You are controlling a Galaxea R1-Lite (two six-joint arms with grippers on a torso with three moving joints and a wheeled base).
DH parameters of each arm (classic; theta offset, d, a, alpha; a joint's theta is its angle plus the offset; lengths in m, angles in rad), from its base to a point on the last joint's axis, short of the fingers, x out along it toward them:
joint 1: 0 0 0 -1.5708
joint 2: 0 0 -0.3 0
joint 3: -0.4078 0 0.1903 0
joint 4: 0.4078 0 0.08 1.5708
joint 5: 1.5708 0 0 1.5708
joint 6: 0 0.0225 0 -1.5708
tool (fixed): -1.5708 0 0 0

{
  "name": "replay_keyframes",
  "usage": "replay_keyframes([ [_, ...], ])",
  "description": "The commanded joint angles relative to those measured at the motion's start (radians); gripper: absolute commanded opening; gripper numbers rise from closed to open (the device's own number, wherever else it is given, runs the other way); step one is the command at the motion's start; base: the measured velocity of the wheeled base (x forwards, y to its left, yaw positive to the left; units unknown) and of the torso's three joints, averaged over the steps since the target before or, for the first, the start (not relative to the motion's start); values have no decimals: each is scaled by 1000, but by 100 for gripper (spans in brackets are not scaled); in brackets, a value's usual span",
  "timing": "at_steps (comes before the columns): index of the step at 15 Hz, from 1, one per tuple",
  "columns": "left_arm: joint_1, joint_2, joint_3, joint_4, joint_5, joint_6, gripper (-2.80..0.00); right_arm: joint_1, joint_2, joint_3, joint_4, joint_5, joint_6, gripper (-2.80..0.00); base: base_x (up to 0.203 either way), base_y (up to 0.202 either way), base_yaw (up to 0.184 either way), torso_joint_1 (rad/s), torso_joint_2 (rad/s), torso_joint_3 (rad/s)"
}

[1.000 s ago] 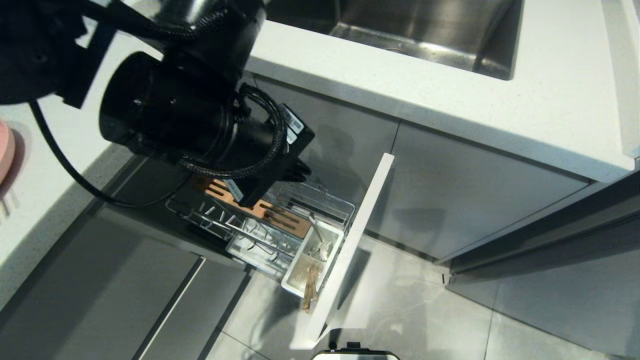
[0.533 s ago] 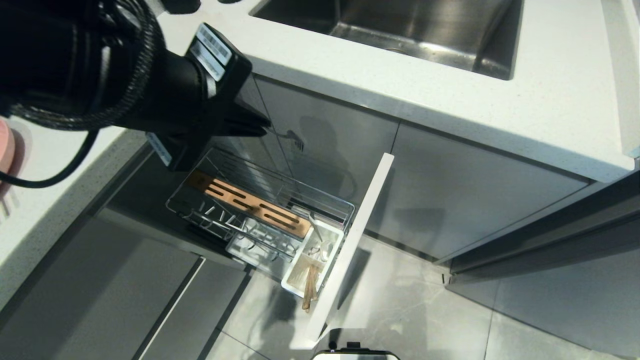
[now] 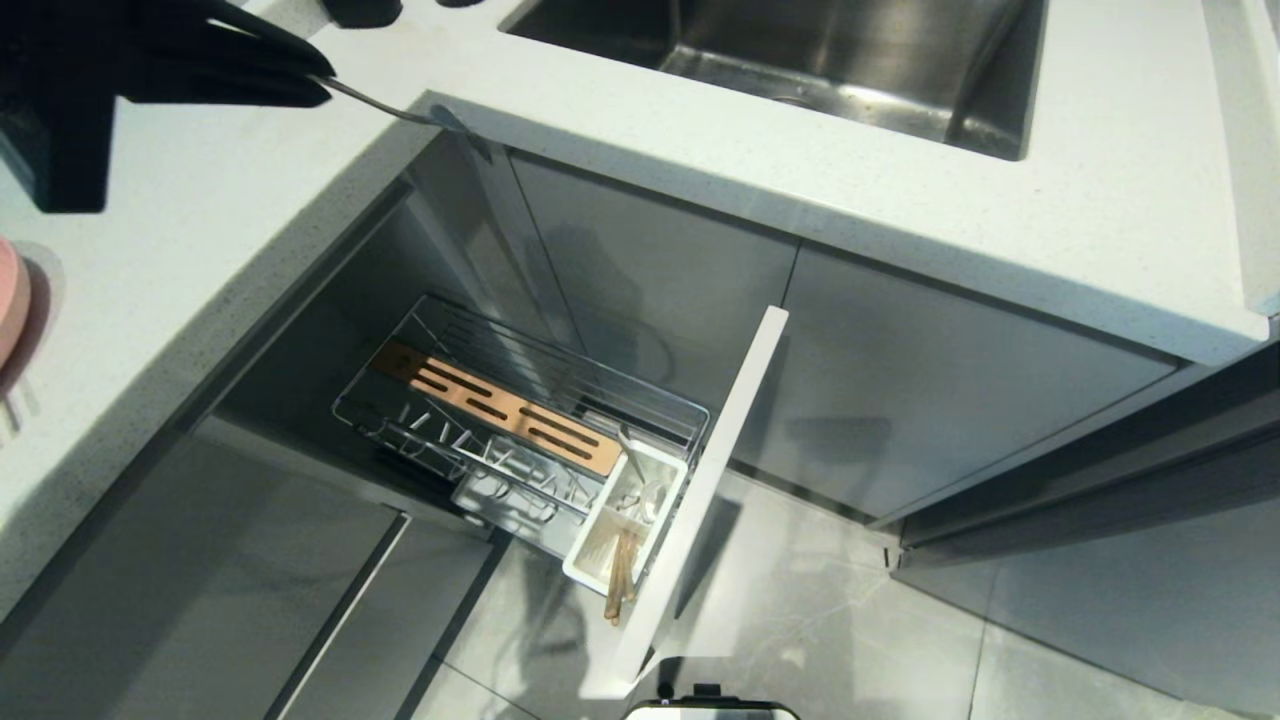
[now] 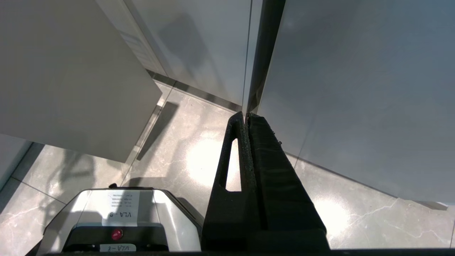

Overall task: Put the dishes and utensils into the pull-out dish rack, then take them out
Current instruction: Take the spoon out of the cupboard

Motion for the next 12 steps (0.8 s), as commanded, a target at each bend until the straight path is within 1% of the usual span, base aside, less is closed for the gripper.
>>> replay_keyframes([
  [1,1,-38,-6,-9,62,13,-280,1,0,2,0,0,0,-280,0,0,0,0,0,0],
  [4,27,-69,-6,-57,126,64,-280,1,0,2,0,0,0,-280,0,0,0,0,0,0],
  [5,42,-77,-6,-69,138,76,-280,1,0,2,0,0,0,-280,0,0,0,0,0,0],
  [6,78,-84,-6,-83,152,93,-280,1,0,2,0,0,0,-280,0,0,0,0,0,0],
  [8,176,-93,-5,-112,161,132,-280,1,0,2,0,0,1,-280,0,0,0,0,0,0],
  [11,371,-104,2,-176,164,208,-280,1,0,2,0,0,0,-280,0,0,0,0,0,0],
  [12,422,-106,8,-198,164,231,-280,1,0,2,-1,0,0,-280,0,0,0,0,0,0],
])
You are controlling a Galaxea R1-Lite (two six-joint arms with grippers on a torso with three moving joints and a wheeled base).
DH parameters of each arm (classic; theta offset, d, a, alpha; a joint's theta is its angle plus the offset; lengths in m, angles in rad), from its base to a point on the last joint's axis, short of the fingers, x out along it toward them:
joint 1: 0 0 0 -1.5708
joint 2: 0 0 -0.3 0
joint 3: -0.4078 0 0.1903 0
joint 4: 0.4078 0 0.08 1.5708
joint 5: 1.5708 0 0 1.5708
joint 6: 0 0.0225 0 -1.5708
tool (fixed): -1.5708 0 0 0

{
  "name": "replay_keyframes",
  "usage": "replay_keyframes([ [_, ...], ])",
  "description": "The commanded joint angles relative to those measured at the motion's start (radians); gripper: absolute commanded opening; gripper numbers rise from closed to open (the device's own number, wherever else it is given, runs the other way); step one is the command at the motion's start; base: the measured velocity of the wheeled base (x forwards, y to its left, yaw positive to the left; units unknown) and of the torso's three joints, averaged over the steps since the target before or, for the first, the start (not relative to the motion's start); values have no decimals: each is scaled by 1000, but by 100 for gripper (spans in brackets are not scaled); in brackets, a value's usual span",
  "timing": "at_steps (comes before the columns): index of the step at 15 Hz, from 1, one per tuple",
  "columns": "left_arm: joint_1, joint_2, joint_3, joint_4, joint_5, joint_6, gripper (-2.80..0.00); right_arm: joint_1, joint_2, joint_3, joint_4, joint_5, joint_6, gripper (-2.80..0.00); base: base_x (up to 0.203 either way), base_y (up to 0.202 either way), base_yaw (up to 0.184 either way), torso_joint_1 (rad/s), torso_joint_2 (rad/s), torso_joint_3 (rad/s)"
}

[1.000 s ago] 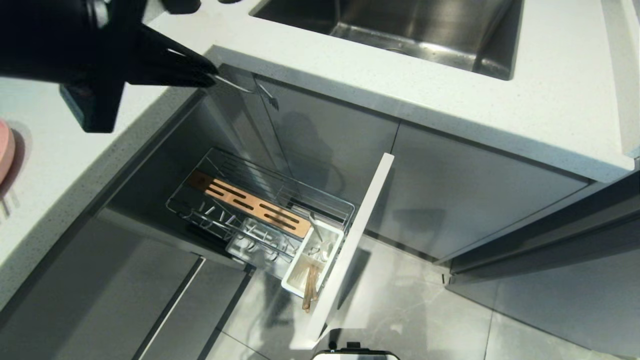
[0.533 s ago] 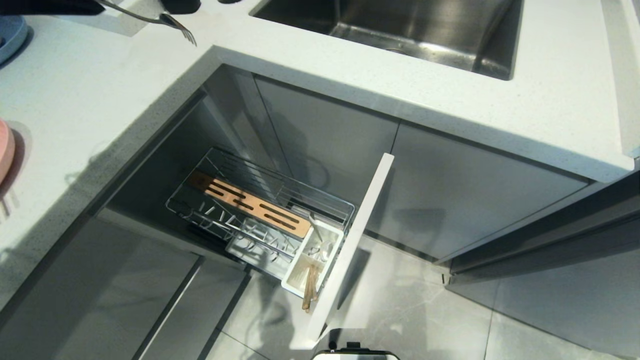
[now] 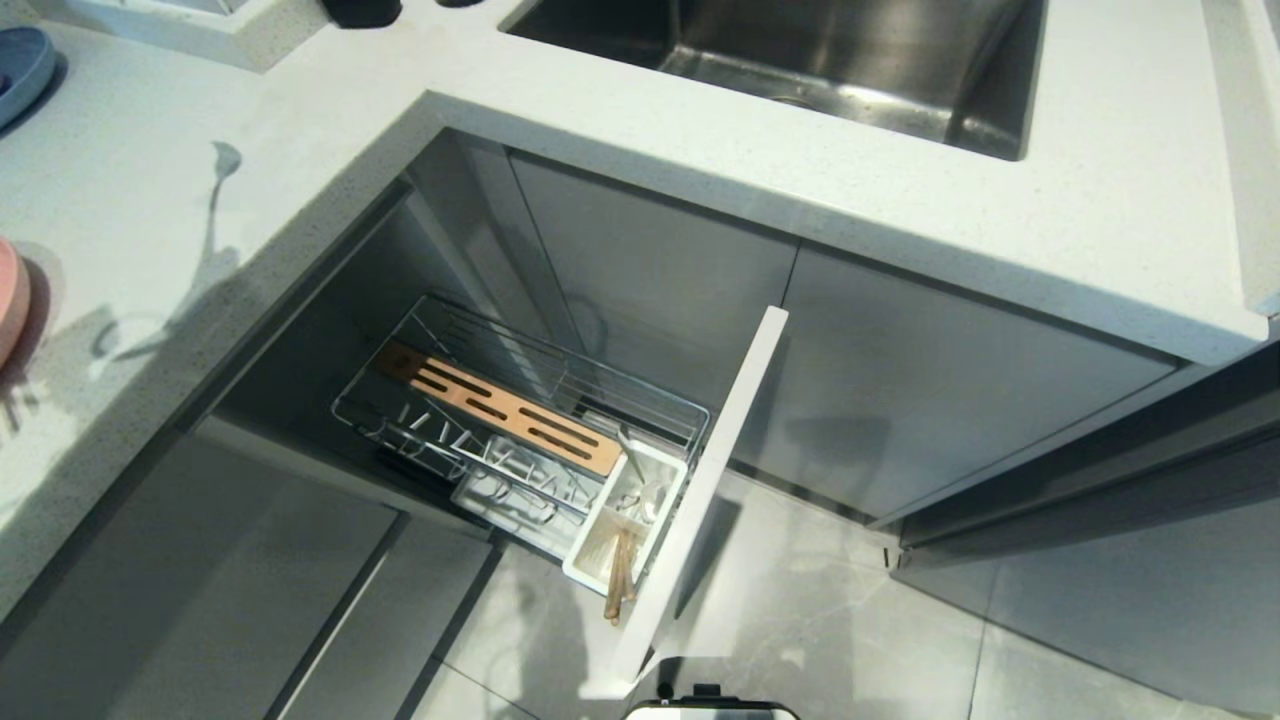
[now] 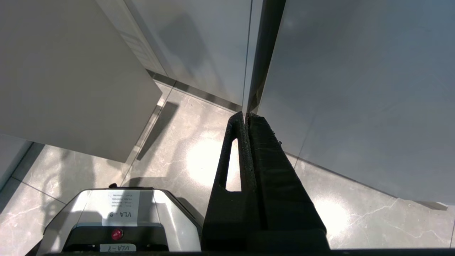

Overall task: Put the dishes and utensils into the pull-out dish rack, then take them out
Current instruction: Take the spoon out of the cupboard

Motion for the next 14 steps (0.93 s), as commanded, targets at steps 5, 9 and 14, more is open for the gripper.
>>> replay_keyframes([
  [5,336,-33,138,-202,-11,153,-280,0,0,2,0,0,0,-280,0,0,0,0,0,0],
  [9,534,-95,317,-350,-127,262,-280,0,0,2,0,0,0,-280,0,0,0,0,0,0],
  [14,707,-185,586,-512,-264,336,-280,0,0,2,0,0,0,-280,0,0,0,0,0,0],
])
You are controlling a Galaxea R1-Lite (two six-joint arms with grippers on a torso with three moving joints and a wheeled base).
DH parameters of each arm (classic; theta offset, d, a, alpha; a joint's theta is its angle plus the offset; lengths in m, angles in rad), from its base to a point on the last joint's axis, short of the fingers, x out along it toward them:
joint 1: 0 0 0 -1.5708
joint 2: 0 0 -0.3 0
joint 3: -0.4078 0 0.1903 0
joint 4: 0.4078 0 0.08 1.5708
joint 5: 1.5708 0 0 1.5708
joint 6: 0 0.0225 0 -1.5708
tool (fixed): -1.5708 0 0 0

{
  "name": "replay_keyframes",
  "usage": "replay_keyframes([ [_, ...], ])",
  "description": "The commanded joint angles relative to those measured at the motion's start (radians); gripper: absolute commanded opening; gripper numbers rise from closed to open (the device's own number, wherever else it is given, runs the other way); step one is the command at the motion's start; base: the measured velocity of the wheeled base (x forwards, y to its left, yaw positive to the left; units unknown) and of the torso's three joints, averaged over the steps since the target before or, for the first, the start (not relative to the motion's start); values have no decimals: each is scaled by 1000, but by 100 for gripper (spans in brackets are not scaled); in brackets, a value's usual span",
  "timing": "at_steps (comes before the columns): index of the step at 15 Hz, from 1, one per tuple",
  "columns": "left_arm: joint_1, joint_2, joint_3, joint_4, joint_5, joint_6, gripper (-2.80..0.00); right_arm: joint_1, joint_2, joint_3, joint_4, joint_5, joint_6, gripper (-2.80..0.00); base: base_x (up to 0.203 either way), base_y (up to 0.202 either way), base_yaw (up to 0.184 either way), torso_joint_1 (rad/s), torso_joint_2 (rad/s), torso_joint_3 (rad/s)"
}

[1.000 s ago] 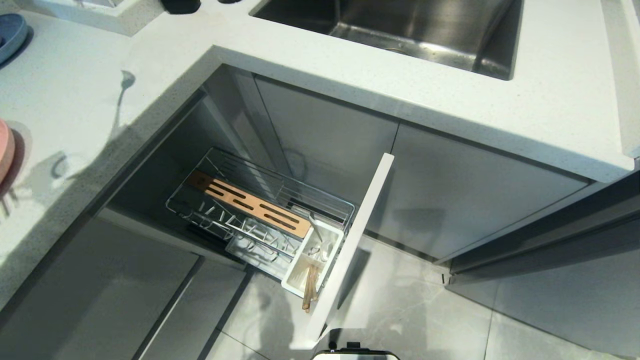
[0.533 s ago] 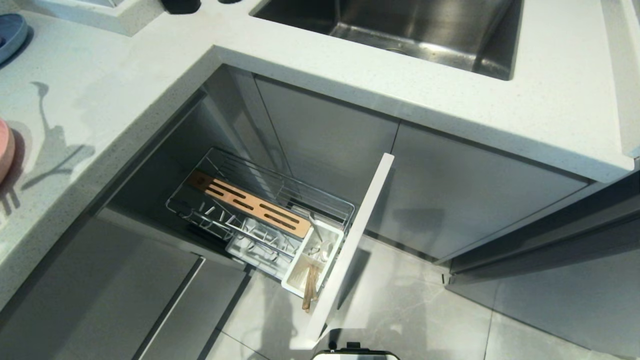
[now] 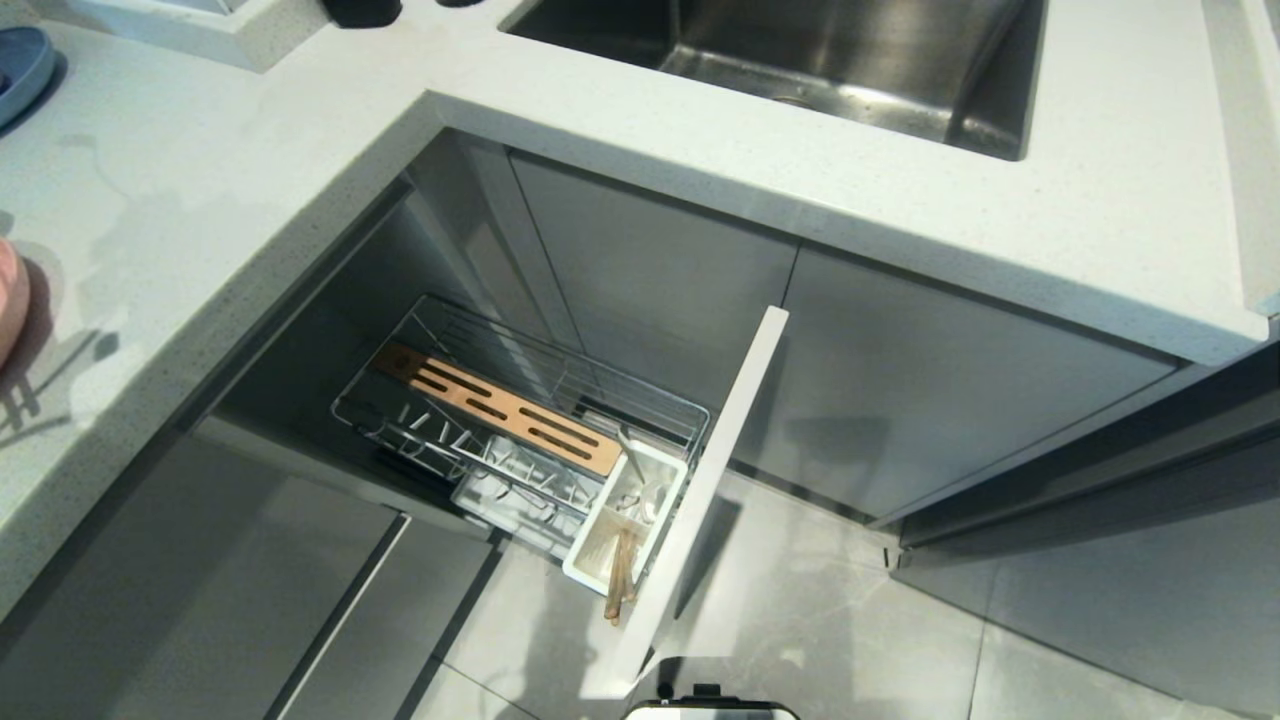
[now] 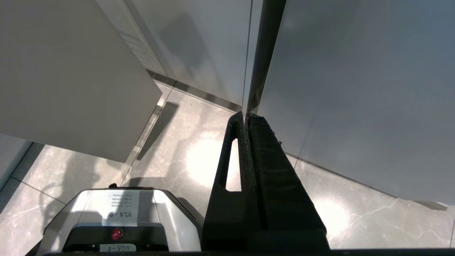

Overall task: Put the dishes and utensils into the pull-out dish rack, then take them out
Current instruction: Take the spoon out of the cupboard

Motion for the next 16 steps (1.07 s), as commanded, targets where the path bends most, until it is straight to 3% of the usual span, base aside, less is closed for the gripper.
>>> replay_keyframes([
  [1,77,-59,123,-102,-39,24,-280,0,0,2,0,0,0,-280,0,0,0,0,0,0],
  [3,155,-102,237,-227,-72,57,-280,0,0,2,0,0,0,-280,0,0,0,0,0,0],
  [7,269,-178,438,-336,-156,67,-280,0,0,2,0,0,0,-280,0,0,0,0,0,0],
  [11,289,-217,612,-454,-195,61,-280,0,0,2,0,0,0,-280,0,0,0,0,0,0],
  [16,288,-196,656,-467,-236,40,-280,0,0,2,0,0,0,-280,0,0,0,0,0,0],
])
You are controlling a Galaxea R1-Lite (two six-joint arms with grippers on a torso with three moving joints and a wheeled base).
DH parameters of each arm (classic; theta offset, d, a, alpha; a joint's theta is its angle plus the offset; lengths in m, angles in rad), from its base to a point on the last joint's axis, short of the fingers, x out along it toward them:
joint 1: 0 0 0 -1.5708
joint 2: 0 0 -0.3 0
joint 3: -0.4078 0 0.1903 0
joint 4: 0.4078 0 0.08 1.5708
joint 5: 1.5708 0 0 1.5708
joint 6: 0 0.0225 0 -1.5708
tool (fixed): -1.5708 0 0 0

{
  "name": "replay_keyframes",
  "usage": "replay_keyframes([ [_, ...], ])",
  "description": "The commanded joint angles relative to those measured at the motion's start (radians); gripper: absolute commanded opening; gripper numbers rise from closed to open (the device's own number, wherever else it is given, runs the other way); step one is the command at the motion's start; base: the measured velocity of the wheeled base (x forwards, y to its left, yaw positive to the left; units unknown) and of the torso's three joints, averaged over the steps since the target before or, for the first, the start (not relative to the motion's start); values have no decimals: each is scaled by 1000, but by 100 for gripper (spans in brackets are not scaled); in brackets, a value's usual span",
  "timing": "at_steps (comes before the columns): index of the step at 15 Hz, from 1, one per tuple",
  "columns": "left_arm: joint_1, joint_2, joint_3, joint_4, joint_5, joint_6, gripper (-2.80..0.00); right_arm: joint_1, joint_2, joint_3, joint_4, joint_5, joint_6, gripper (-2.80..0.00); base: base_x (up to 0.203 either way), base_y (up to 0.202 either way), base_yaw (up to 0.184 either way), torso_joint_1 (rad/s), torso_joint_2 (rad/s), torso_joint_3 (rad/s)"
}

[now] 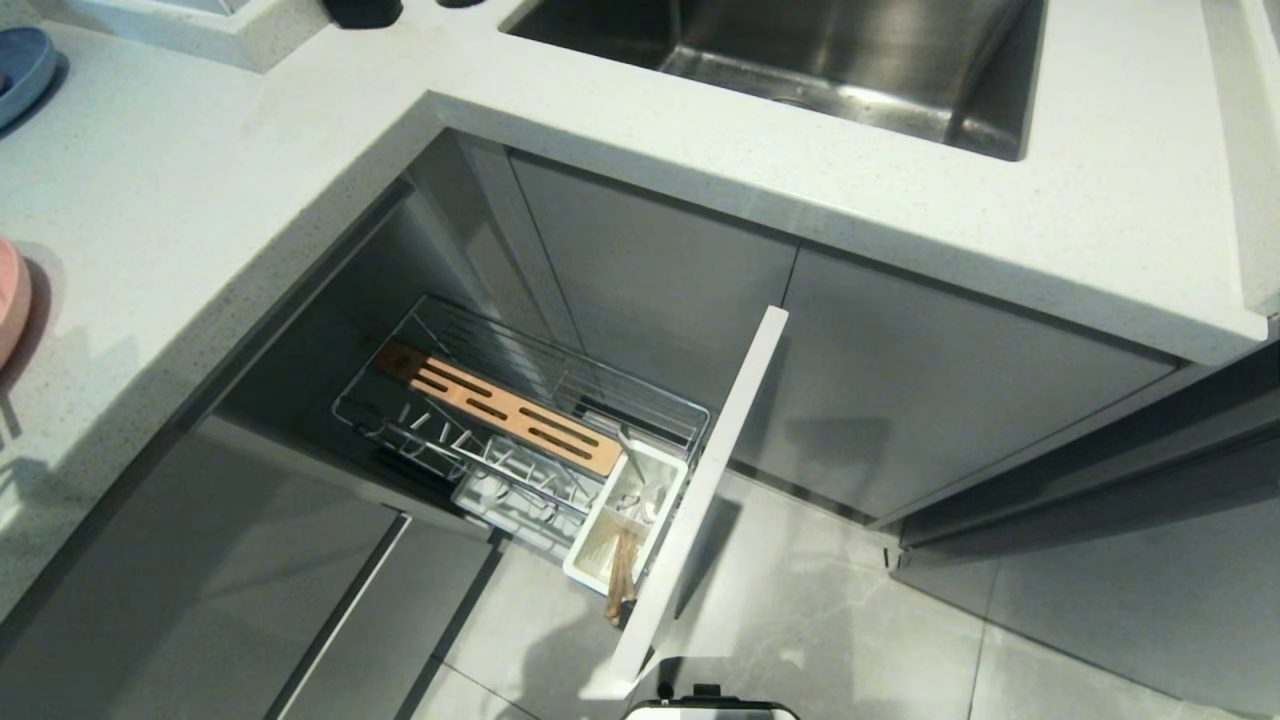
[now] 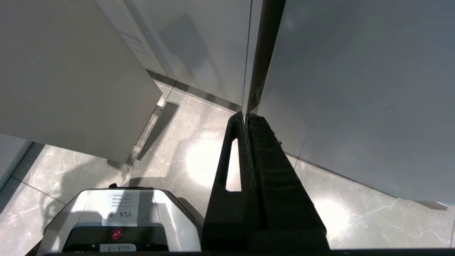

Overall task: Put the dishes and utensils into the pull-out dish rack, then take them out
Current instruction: Take the spoon out of the cupboard

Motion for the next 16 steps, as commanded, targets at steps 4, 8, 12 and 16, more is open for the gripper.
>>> replay_keyframes([
  [4,1,62,26,-12,-17,-14,-280,1,0,2,0,0,1,-280,0,0,0,0,0,0],
  [8,3,89,89,-118,-22,-27,-280,1,0,2,0,0,0,-280,0,0,0,0,0,0],
  [12,5,121,93,-129,-26,-42,-280,1,0,2,0,0,0,-280,0,0,0,0,0,0],
  [16,9,145,93,-151,-51,-43,-280,1,0,2,0,0,1,-280,0,0,0,0,0,0],
])
